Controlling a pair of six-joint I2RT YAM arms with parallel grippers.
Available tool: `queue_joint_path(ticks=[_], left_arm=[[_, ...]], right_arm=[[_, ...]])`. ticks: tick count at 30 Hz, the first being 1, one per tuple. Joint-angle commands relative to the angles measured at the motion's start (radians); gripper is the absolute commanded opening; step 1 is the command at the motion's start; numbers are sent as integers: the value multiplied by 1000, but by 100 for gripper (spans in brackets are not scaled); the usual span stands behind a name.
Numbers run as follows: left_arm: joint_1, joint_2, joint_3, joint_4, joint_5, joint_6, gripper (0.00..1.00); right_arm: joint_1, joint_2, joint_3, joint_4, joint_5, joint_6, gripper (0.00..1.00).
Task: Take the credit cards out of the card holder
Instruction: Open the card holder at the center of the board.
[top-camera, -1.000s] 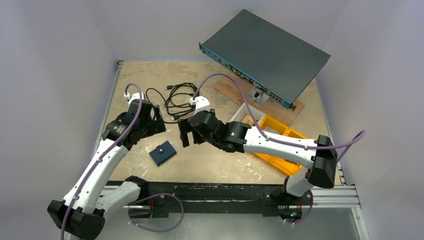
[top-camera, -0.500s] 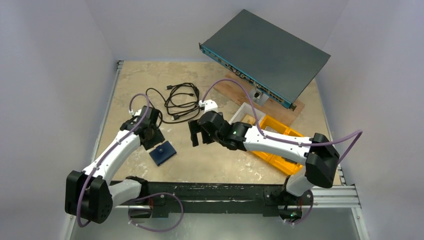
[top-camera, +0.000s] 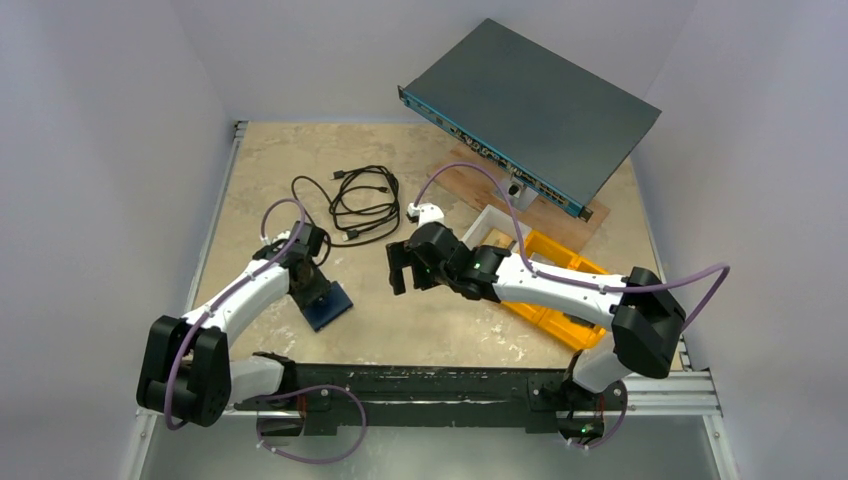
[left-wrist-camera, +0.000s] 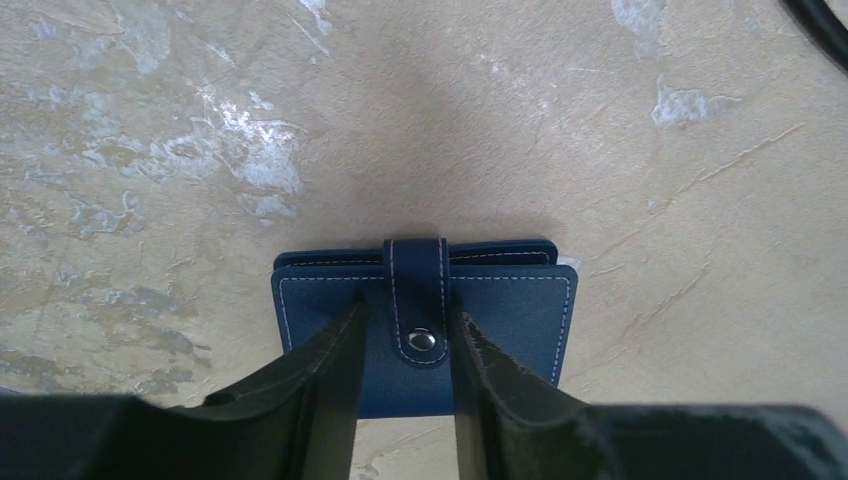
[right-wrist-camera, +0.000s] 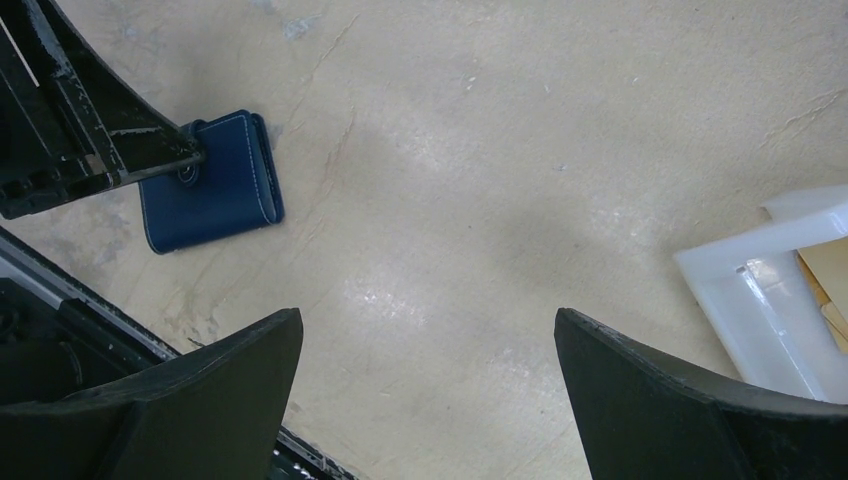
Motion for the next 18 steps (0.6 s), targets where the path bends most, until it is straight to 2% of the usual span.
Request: queue_joint_path(ticks=[1,7,18], left_arm=[[6,24,-24,98,34,-32,29],[4,25,-31,127,134,-47,2],[-24,-130,-35,100,322,-154,0]], right_arm=[[-2,-5,-11,47,-30,14,99],[-2,20,-28,81,-61,26,99],[4,113,-28,146,-111,26,98]])
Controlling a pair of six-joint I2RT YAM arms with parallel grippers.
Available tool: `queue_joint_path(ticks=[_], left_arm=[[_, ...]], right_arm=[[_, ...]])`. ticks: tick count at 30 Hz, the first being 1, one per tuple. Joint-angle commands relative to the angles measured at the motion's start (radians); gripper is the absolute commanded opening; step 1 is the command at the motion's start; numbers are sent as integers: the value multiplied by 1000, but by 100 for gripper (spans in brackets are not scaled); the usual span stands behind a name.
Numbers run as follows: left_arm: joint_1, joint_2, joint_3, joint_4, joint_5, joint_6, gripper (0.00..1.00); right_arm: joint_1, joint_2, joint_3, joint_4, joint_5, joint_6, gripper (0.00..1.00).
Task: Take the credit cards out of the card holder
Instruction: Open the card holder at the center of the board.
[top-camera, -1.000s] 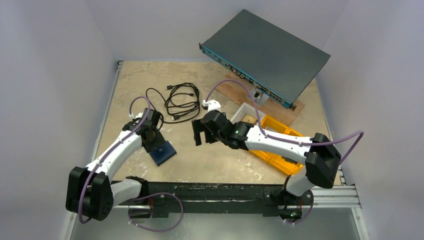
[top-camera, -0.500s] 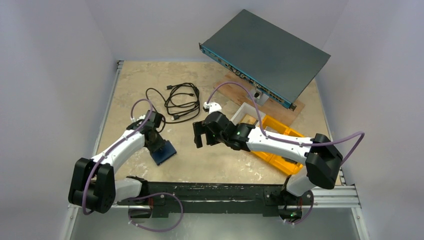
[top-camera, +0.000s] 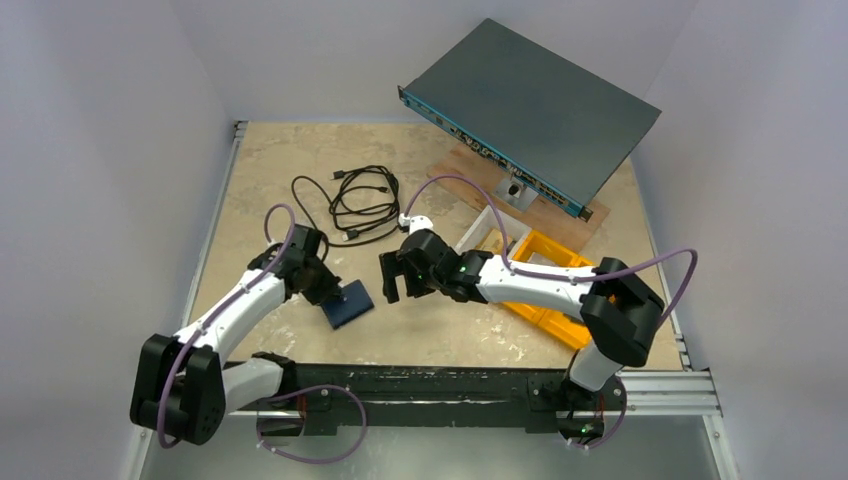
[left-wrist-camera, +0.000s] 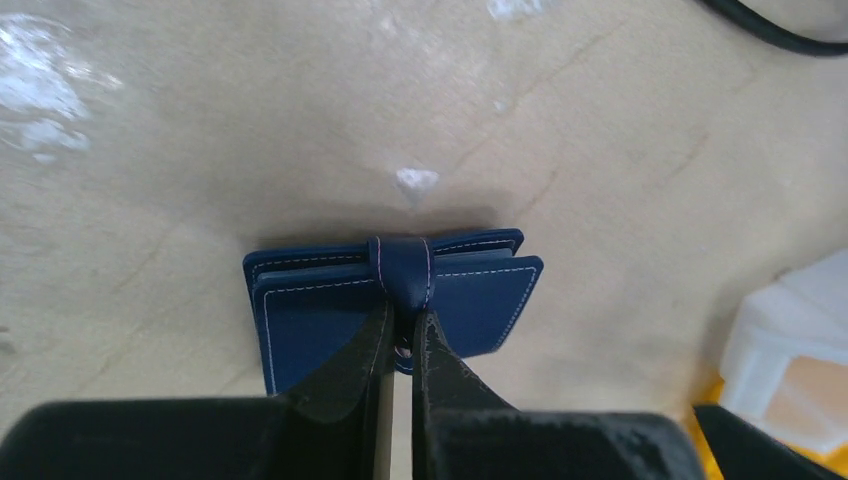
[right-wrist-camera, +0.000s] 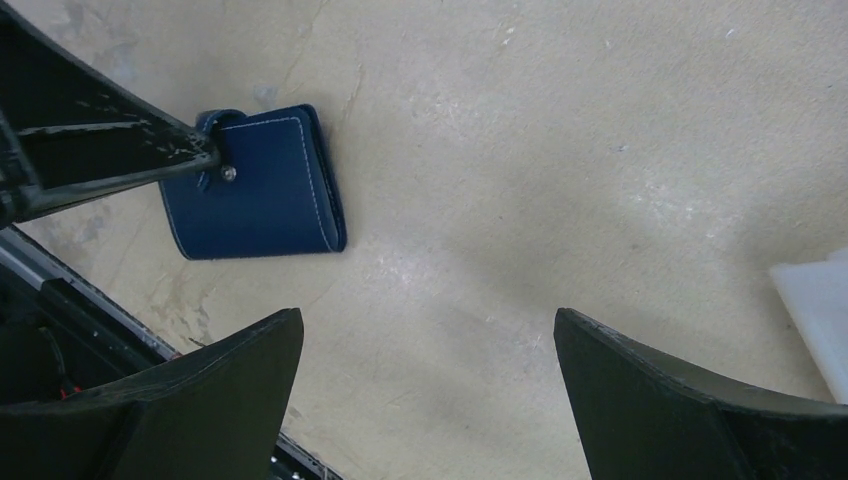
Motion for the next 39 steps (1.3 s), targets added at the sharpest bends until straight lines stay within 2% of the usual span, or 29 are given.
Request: queue_joint_path(ticks=[1,7,13,20,31,39], left_arm=[[-24,-71,0,5,115,-75,0],[-37,-163,1,-20,190,-129,0],[-64,-287,42,-130,160,-172,0],[-98,-382,46,-186,143,-221,0],[-113,-401,13,-199,105,-245,0],[-91,-314,96,-216,26,-184,0]], right_arm=[[4,31,7,59,-30,8,98],[11,53,28,41,-10,20,97],[21,49,25,41,-7,35,96],[43,43,38,32,8,41,96],[91,87,38,81,-17,84,95],[102,154,50,156,-12,131,86]])
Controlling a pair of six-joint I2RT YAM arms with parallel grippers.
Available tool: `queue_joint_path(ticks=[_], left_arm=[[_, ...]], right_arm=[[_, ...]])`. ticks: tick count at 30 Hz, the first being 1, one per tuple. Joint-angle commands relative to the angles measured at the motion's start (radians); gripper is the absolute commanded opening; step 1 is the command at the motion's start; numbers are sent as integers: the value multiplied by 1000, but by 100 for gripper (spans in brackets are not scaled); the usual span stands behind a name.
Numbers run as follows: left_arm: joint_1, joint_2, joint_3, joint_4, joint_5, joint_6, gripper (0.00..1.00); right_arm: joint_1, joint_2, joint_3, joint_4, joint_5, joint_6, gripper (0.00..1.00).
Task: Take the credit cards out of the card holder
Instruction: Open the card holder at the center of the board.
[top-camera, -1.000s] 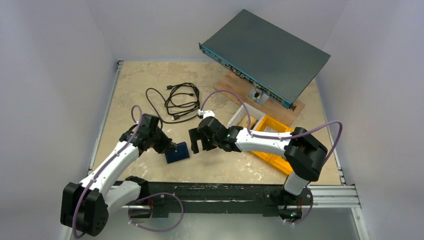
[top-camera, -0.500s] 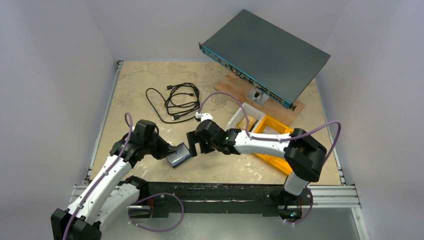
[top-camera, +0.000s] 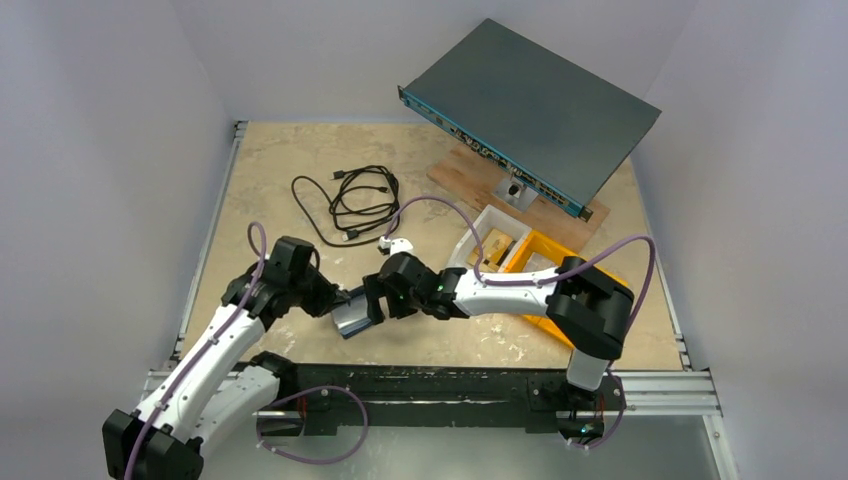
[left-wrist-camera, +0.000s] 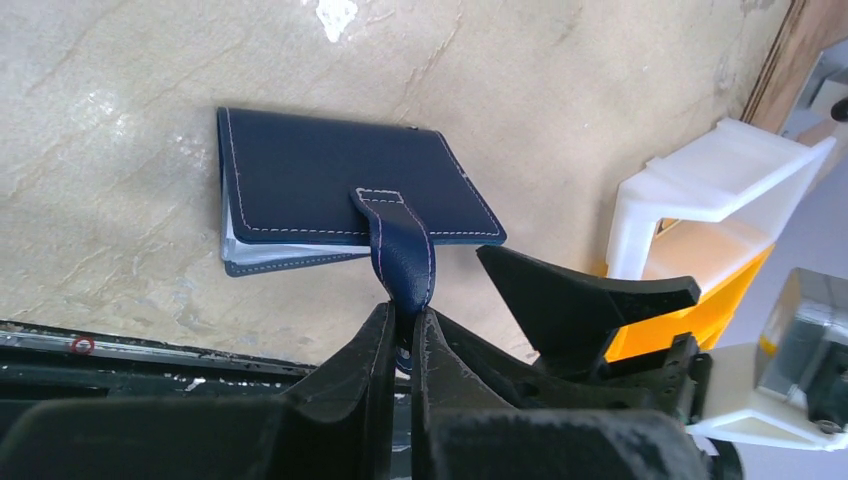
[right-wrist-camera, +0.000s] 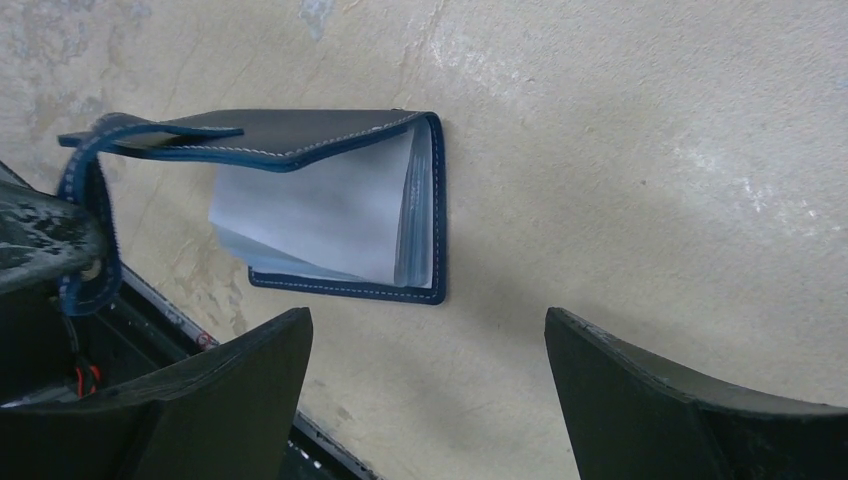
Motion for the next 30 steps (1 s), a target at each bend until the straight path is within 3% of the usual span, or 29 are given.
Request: queue_joint_path(ticks=[1,11,17,25,30], left_arm=[[22,83,93,-4,-73,57,0],[114,331,140,65,-153,191,0],[134,420,99,102,-156,183,0],[111,387,-36,114,-119,73,0],[31,354,-68,96,-139,-12,0]], right_arm=[[2,23,44,69,19,38,86],[1,53,47,80,60,56,81],[1,61,35,80,48,73,80],[-8,31,3,44,98,76,76],[-26,-6,-57,43,91,96,71]])
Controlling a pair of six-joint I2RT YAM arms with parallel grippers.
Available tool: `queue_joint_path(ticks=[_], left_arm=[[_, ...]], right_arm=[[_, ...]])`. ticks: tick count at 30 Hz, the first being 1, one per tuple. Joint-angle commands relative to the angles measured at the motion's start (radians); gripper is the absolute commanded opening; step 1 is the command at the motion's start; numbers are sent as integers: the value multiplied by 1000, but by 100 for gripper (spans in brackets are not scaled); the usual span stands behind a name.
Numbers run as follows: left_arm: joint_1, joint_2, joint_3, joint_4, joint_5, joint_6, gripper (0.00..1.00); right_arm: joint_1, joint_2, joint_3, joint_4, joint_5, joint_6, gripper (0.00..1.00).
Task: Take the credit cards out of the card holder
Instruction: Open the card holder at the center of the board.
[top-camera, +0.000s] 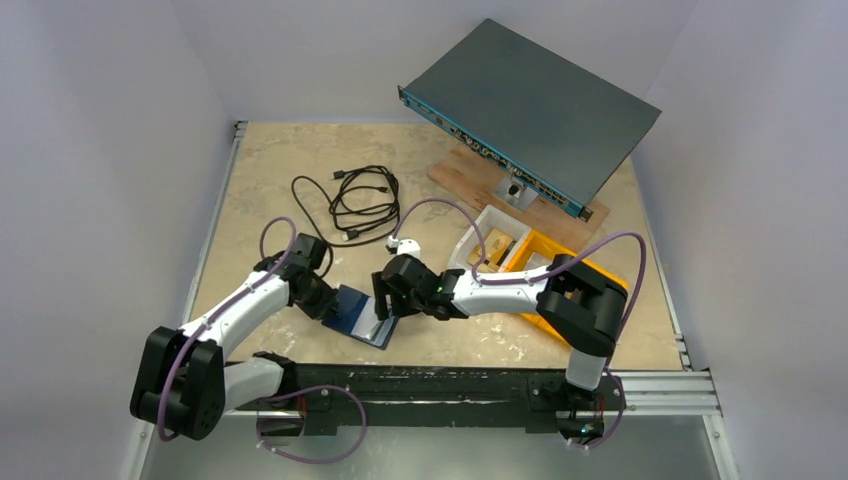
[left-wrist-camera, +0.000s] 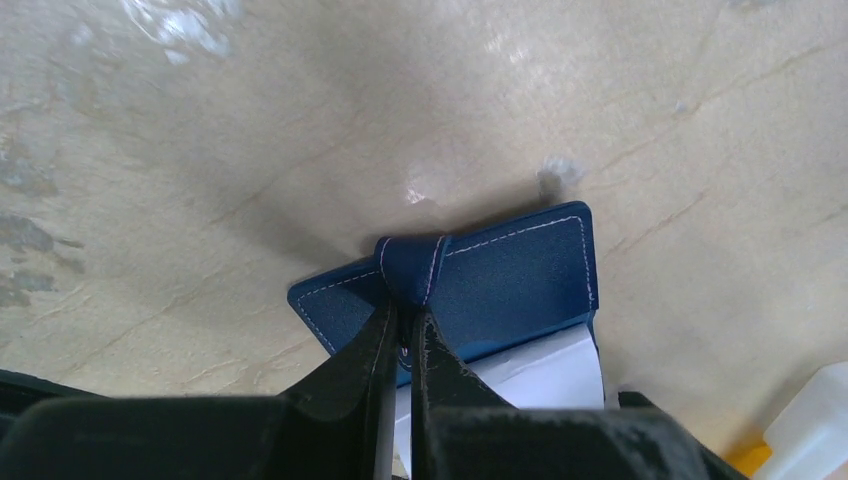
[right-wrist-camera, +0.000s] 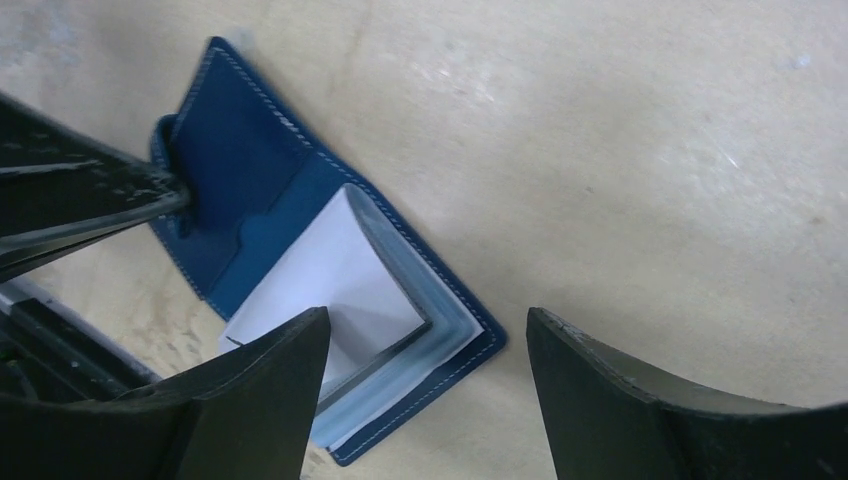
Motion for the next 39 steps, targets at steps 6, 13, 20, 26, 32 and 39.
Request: queue_joint_path(ticks=[6,13,20,26,32,39], left_arm=[[-186,-32,-14,-5,-27,-174,0],[-190,-73,67,-61,-84,56,13],[-191,-202,138,-28,-41,350,54],[-307,-219,246,-75,-69,501,63],[-490,-168,297,-49,-66,549,63],[-607,10,291,3,-82,554,67]], right_arm=[[-40,-90,-71,-14,32,29,64],[-70,-156,-76,-58,27,3,72],[-105,-242,-126,-83,11,14,78],[-106,-273,-144,-109,-2,30,76],[-107,-303,-190,-118,13,57,74],[-114,-360,-258,-109,25,96,74]])
